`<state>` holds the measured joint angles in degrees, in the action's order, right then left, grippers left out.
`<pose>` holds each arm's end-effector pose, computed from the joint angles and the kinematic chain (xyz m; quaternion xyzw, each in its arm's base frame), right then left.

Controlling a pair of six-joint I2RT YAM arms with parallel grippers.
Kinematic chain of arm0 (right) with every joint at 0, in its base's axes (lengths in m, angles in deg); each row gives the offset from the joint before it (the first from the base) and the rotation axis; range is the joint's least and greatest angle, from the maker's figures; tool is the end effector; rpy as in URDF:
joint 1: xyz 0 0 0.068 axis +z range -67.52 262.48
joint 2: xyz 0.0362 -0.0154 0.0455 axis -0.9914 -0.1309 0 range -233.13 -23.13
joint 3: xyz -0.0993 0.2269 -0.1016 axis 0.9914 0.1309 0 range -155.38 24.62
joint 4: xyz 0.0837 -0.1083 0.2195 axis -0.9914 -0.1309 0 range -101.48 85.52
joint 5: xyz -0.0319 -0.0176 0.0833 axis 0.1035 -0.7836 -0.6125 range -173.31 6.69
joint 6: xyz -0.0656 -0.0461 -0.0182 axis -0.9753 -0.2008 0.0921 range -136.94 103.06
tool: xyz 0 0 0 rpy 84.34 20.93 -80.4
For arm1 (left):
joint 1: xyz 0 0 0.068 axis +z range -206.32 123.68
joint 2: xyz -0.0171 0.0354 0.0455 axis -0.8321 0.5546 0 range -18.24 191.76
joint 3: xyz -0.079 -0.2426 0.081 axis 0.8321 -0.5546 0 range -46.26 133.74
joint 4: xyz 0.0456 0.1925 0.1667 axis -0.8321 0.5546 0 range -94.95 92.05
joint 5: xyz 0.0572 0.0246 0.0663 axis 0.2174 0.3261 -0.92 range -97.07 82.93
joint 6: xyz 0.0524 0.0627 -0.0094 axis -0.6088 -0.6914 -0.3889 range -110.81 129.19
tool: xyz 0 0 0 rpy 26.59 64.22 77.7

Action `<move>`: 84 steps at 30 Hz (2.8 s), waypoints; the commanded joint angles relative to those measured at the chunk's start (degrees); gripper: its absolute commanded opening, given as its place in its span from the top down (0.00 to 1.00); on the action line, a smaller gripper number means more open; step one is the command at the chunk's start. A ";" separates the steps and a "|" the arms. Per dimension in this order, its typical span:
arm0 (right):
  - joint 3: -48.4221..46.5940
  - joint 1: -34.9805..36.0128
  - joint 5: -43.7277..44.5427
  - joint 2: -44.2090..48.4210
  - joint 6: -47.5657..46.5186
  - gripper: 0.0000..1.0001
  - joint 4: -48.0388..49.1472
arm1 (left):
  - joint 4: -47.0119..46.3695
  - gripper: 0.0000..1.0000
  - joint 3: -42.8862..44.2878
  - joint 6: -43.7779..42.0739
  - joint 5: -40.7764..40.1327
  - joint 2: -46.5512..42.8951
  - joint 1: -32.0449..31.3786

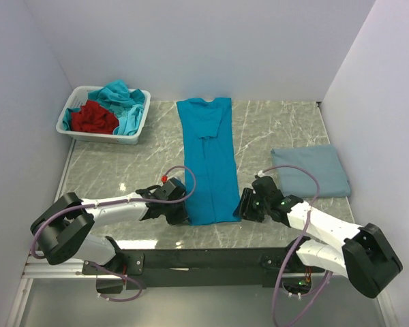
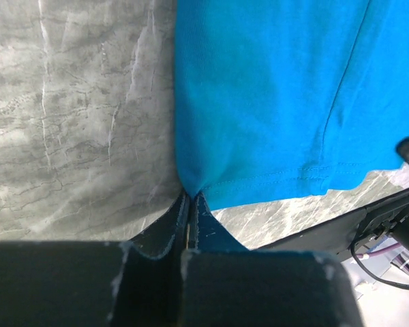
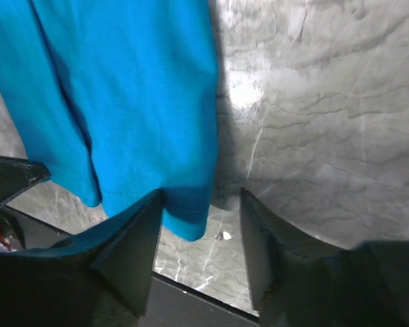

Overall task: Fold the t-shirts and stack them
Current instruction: Fold the tshirt

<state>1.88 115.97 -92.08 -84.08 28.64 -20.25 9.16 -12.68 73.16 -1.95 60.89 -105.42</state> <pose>0.1665 0.1232 0.1201 0.0764 0.9454 0.2523 0.1915 0.1634 -0.1985 0.1114 -0.1131 0.9576 -0.2419 0.1082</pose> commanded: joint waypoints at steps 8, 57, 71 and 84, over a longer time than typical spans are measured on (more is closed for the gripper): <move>2.70 -0.36 -4.67 -2.78 0.56 0.69 2.67 | 3.30 0.99 0.52 -0.25 -3.46 -0.82 -0.29; -24.36 -5.45 3.15 -6.28 -4.62 1.00 0.48 | 3.74 0.99 23.89 -11.93 -6.97 2.15 11.48; -38.60 -12.05 -1.94 -21.49 -8.05 1.00 -0.40 | 4.17 1.00 37.34 -16.85 -3.90 13.14 20.09; -47.65 -15.12 -4.14 -33.70 -8.58 1.00 1.18 | 3.29 0.99 47.27 -18.79 -1.17 25.18 24.40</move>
<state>-42.12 101.66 -95.71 -116.38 21.06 -20.77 14.12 30.73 56.31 -4.13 84.30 -81.70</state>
